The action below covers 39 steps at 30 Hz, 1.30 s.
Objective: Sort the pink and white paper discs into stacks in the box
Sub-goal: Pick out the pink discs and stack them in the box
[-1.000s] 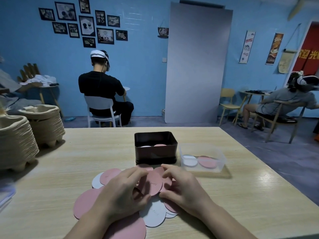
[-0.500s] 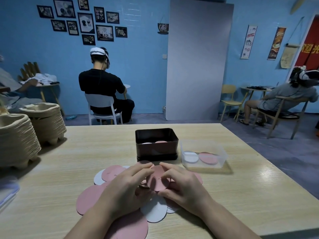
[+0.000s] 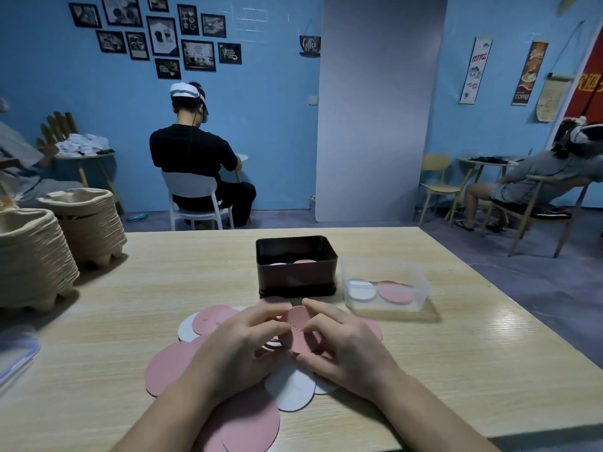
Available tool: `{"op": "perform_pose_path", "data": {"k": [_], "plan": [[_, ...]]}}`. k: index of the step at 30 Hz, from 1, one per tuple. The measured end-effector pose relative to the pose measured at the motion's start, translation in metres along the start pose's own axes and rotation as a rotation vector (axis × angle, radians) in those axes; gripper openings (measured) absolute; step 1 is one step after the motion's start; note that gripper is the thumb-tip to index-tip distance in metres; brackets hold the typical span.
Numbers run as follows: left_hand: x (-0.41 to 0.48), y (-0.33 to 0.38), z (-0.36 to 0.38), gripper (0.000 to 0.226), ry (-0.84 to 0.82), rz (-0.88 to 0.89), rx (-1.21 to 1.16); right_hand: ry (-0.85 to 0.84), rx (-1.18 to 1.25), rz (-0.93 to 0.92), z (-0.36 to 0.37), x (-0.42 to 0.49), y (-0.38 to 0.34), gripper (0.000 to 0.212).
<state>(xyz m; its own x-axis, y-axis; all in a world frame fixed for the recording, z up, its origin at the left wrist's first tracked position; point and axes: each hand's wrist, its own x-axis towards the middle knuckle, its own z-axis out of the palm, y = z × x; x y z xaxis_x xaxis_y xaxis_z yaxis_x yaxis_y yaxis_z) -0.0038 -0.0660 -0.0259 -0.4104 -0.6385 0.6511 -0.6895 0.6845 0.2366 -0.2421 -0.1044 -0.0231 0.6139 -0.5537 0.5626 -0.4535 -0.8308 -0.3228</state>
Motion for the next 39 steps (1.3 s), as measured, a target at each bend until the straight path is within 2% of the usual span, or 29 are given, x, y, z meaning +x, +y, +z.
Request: {"op": "perform_pose_path", "data": {"k": [5,11,15,20,27,34,39], "plan": [[0.0,-0.001,-0.003,0.015,-0.033,-0.04,-0.058,-0.007,0.008,-0.005,-0.004,0.0,-0.002,0.03],[-0.01,0.006,-0.017,0.029,-0.074,-0.12,-0.078,0.004,0.021,0.002,-0.001,0.0,-0.015,0.033],[-0.04,0.01,-0.027,0.022,-0.022,-0.233,-0.018,-0.007,0.045,0.049,0.005,-0.009,-0.027,0.032],[-0.069,0.037,-0.041,0.013,-0.005,-0.257,0.041,-0.012,0.068,0.096,0.004,-0.021,-0.036,0.036],[-0.076,0.056,-0.057,0.061,-0.217,-0.199,0.022,-0.082,0.025,0.107,-0.005,-0.036,-0.033,0.039],[-0.074,0.047,-0.056,0.07,-0.203,-0.207,-0.047,-0.113,-0.018,0.113,-0.002,-0.038,-0.033,0.041],[-0.071,0.045,-0.053,0.065,-0.149,-0.232,-0.073,-0.1,-0.012,0.138,-0.003,-0.038,-0.031,0.04]]}}
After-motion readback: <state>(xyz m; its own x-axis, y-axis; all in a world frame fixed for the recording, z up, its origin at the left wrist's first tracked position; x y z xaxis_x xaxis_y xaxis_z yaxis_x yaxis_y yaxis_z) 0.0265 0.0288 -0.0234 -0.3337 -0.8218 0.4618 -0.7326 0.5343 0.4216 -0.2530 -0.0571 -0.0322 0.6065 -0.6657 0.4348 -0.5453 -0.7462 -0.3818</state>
